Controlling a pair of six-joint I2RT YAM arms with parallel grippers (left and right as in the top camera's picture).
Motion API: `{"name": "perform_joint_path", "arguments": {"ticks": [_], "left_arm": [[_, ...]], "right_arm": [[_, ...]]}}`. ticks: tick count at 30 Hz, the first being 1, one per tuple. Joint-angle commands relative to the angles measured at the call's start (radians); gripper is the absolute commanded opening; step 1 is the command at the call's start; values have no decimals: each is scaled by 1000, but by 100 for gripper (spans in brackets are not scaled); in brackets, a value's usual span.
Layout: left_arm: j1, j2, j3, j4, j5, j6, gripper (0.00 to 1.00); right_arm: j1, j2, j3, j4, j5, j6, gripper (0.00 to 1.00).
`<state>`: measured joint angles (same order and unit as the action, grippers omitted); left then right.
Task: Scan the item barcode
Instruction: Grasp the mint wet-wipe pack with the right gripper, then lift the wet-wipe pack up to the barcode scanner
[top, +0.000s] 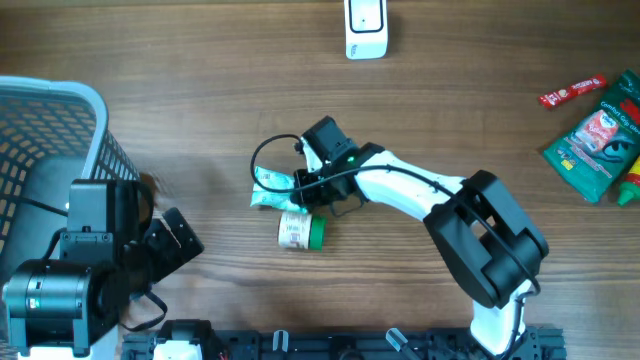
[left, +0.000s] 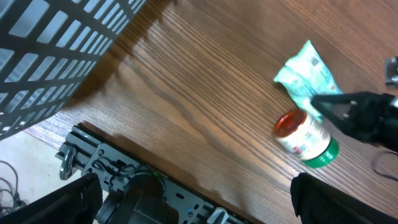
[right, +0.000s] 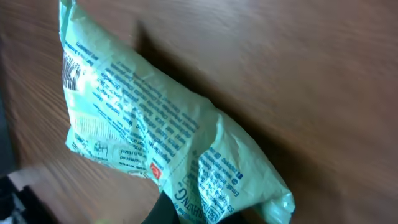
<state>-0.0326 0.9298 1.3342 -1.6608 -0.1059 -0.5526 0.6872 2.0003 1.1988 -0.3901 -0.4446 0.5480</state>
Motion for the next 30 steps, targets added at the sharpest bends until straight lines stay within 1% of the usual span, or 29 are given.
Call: {"name": "perform_joint_path", "arguments": {"ticks": [1, 3, 4, 5, 8, 11, 12, 14, 16, 19, 22, 24, 27, 28, 30], "left_arm": [[-3, -1, 4, -1, 5, -10, 100], [-3, -1, 4, -1, 5, -10, 100], [-3, -1, 4, -1, 5, -10, 100], [-3, -1, 4, -1, 5, -10, 100], [-3, 0, 4, -1, 5, -10, 100], [-3, -1, 4, -1, 5, -10, 100], [-3, -1, 4, -1, 5, -10, 100], [-3, -1, 4, -1, 5, -10, 100], [-3, -1, 4, -1, 5, -10, 100], [-3, -1, 4, -1, 5, -10, 100], [-3, -1, 4, -1, 5, -10, 100], [-3, 0, 4, -1, 5, -10, 100], [-3, -1, 4, -1, 5, -10, 100], [-3, -1, 4, -1, 5, -10, 100], [-3, -1, 4, -1, 5, -10, 100]], "right_arm": [[-109, -148, 22, -129, 28, 153, 5], [-172, -279, 22, -240, 26, 314, 5], [-199, -346, 22, -296, 26, 355, 5], [-211, -388, 22, -325, 27, 325, 5], [-217, -487, 22, -401, 26, 79, 5], [-217, -591, 22, -448, 28, -66, 5], [-217, -646, 22, -473, 25, -136, 5], [-216, -761, 21, -570, 25, -265, 5], [-216, -874, 21, -720, 16, -360, 4], [-216, -995, 21, -825, -45, -443, 5], [-216, -1125, 21, -830, -51, -443, 5], [-216, -1178, 21, -829, -51, -443, 5], [-216, -1176, 6, -763, -19, -439, 5], [-216, -1165, -12, -715, 33, -440, 5], [-216, -1119, -39, -606, 268, -441, 5]]}}
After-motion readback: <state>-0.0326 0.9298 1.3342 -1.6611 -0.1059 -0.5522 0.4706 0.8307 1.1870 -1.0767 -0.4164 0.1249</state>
